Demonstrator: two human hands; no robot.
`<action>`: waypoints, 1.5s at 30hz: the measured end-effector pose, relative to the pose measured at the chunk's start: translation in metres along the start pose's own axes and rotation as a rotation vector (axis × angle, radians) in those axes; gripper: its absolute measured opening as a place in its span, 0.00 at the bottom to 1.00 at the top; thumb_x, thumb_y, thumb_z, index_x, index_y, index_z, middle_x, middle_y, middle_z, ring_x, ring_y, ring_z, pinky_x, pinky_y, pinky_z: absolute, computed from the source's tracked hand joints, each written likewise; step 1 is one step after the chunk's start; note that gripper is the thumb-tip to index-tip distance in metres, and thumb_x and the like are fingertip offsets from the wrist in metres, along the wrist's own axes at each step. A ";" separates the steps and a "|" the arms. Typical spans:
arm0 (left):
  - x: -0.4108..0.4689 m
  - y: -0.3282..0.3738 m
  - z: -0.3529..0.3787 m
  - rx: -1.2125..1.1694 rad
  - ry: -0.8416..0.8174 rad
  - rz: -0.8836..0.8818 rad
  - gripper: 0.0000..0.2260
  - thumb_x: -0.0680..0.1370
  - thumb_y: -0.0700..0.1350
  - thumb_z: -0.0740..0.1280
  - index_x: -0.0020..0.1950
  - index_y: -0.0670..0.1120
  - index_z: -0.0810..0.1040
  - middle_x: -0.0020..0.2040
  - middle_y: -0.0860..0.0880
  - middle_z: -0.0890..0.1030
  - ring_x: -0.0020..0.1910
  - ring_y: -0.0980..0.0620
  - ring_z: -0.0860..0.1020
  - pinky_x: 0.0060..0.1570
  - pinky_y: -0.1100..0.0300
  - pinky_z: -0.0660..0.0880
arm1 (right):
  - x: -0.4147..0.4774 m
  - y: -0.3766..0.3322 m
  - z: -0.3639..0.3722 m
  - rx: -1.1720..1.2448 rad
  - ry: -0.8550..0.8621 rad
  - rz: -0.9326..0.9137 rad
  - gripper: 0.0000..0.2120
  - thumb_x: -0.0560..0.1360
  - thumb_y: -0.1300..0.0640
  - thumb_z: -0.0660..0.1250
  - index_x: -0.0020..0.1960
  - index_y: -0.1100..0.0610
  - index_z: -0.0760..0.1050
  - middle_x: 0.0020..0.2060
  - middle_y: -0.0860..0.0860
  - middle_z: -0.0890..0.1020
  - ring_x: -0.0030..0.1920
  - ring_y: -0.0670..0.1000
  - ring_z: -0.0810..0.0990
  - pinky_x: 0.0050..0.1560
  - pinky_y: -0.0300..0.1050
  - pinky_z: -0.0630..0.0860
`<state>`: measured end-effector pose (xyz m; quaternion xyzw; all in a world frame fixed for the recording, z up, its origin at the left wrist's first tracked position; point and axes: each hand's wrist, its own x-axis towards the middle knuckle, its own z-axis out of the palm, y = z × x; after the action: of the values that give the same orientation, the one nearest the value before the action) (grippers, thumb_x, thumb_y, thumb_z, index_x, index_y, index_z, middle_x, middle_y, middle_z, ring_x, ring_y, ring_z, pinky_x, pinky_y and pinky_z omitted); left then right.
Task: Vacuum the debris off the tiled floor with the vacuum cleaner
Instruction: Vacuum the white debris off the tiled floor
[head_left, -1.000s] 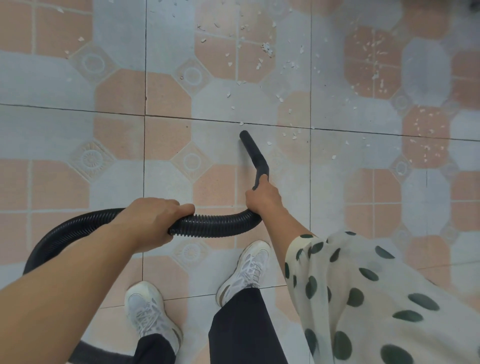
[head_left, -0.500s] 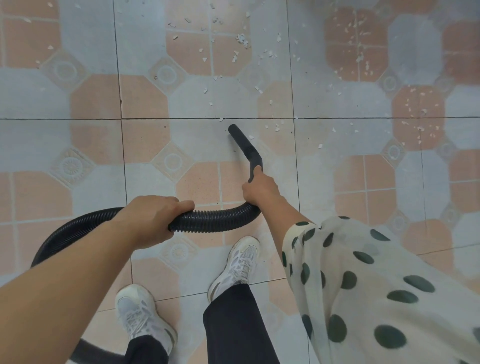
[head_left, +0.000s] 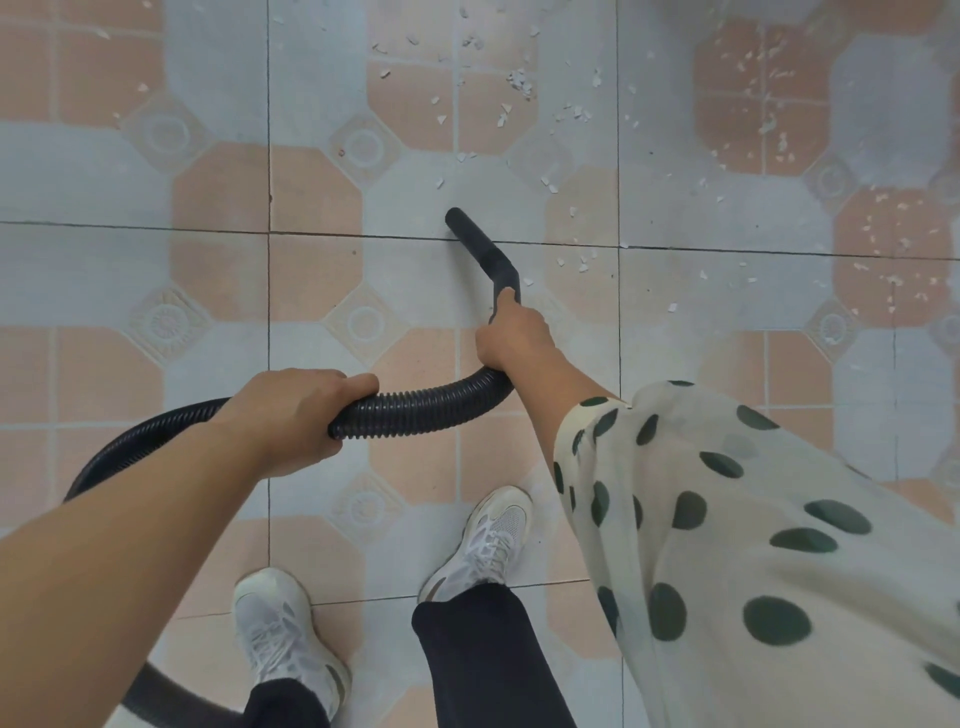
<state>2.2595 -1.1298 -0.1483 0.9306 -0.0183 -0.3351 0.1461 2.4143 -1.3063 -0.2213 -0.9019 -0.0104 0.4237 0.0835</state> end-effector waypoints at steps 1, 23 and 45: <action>0.002 -0.002 -0.001 -0.013 0.013 -0.013 0.12 0.73 0.41 0.63 0.53 0.55 0.66 0.40 0.54 0.73 0.37 0.51 0.73 0.29 0.60 0.64 | 0.005 -0.005 -0.003 -0.011 0.005 -0.010 0.32 0.78 0.59 0.58 0.79 0.56 0.49 0.63 0.62 0.73 0.49 0.57 0.72 0.43 0.47 0.68; -0.014 0.046 0.009 0.074 -0.082 0.198 0.13 0.74 0.43 0.61 0.55 0.56 0.67 0.42 0.56 0.71 0.39 0.53 0.71 0.28 0.64 0.59 | -0.069 0.088 0.035 0.258 -0.019 0.239 0.30 0.79 0.57 0.58 0.78 0.54 0.52 0.61 0.59 0.74 0.46 0.55 0.72 0.33 0.44 0.66; 0.070 0.138 -0.029 0.047 -0.028 0.151 0.12 0.74 0.42 0.62 0.54 0.55 0.67 0.42 0.54 0.73 0.38 0.52 0.72 0.27 0.63 0.59 | -0.006 0.166 -0.064 0.268 0.031 0.288 0.28 0.79 0.57 0.58 0.77 0.55 0.55 0.52 0.56 0.73 0.45 0.55 0.72 0.29 0.43 0.64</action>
<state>2.3410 -1.2640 -0.1312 0.9249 -0.0983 -0.3357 0.1487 2.4507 -1.4798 -0.2032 -0.8812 0.1766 0.4150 0.1415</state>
